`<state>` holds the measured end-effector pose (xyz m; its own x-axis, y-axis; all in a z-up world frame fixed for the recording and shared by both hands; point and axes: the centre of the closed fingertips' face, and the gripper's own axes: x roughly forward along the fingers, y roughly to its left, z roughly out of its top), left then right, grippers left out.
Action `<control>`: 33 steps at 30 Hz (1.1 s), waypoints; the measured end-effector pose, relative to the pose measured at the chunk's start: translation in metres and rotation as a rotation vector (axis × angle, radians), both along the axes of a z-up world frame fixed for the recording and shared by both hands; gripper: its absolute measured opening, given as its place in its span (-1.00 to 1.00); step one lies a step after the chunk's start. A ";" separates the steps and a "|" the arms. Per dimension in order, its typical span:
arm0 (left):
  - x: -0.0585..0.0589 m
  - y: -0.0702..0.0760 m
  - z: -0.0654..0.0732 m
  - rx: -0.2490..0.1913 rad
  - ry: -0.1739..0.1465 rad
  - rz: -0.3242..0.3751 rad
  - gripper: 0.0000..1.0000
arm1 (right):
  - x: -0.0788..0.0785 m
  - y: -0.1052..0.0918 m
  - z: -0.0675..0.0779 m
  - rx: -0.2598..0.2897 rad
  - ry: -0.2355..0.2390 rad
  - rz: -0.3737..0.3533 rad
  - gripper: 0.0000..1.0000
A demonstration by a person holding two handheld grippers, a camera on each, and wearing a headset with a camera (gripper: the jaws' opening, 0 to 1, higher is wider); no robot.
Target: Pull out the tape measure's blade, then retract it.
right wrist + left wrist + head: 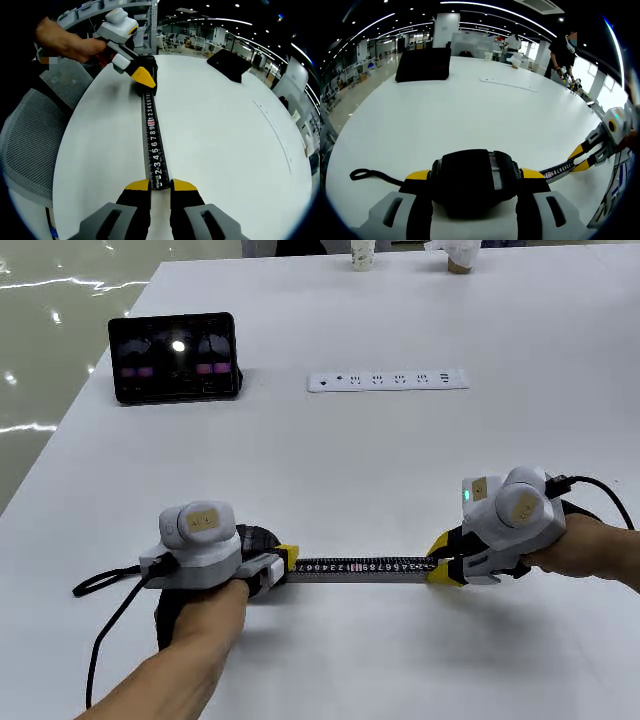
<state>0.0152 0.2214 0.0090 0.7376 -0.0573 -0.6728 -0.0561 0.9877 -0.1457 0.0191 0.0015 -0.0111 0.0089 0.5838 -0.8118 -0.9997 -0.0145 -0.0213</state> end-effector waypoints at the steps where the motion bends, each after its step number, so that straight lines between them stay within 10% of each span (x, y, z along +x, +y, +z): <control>1: 0.000 0.000 0.000 0.000 0.000 0.000 0.26 | 0.000 0.001 0.000 0.000 0.000 0.000 -0.78; 33: 0.000 0.001 -0.001 -0.014 0.003 0.006 0.26 | 0.000 0.024 0.000 0.017 0.002 0.006 -0.78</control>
<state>0.0148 0.2221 0.0083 0.7363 -0.0620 -0.6739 -0.0626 0.9853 -0.1591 0.0186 0.0259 -0.0108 0.0031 0.5977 -0.8017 -0.9996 -0.0206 -0.0192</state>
